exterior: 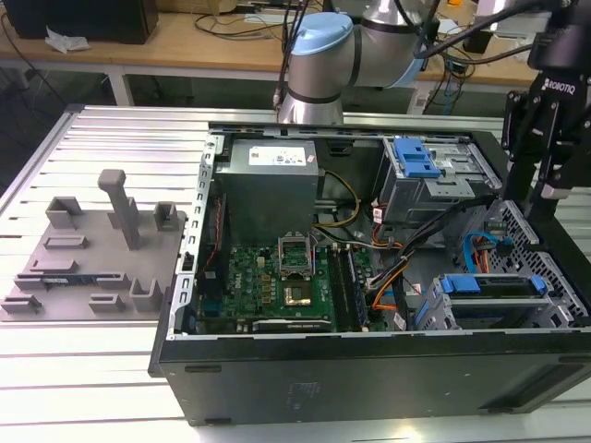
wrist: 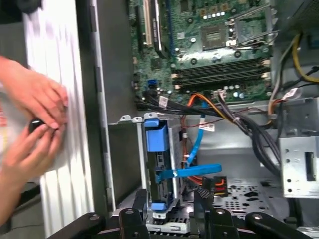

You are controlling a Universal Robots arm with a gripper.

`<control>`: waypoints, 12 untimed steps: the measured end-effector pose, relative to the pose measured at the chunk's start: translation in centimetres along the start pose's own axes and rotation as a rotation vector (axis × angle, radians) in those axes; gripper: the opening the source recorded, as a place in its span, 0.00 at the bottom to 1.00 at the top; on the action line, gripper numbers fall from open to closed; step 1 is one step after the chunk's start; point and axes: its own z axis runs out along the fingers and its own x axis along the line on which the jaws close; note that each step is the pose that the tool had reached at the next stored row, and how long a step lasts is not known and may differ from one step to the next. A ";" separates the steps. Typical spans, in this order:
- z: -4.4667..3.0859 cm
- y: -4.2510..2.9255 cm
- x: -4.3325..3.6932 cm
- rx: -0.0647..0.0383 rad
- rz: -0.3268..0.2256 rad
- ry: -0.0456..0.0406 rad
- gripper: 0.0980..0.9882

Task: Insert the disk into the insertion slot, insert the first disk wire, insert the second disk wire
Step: 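Insert the first disk wire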

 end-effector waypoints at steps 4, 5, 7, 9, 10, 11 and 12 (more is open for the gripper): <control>-0.55 0.16 -1.98 0.005 0.001 0.0607 0.46; -0.59 0.11 -2.40 0.006 0.001 0.0649 0.46; -0.39 -0.26 -2.97 0.006 0.001 0.0683 0.46; 0.10 -0.72 -3.23 0.006 0.000 0.0688 0.46; 0.28 -0.77 -3.30 0.006 0.001 0.0687 0.46; 0.54 -0.76 -3.39 0.005 0.002 0.0687 0.46; 0.72 -0.76 -3.46 0.004 0.006 0.0689 0.46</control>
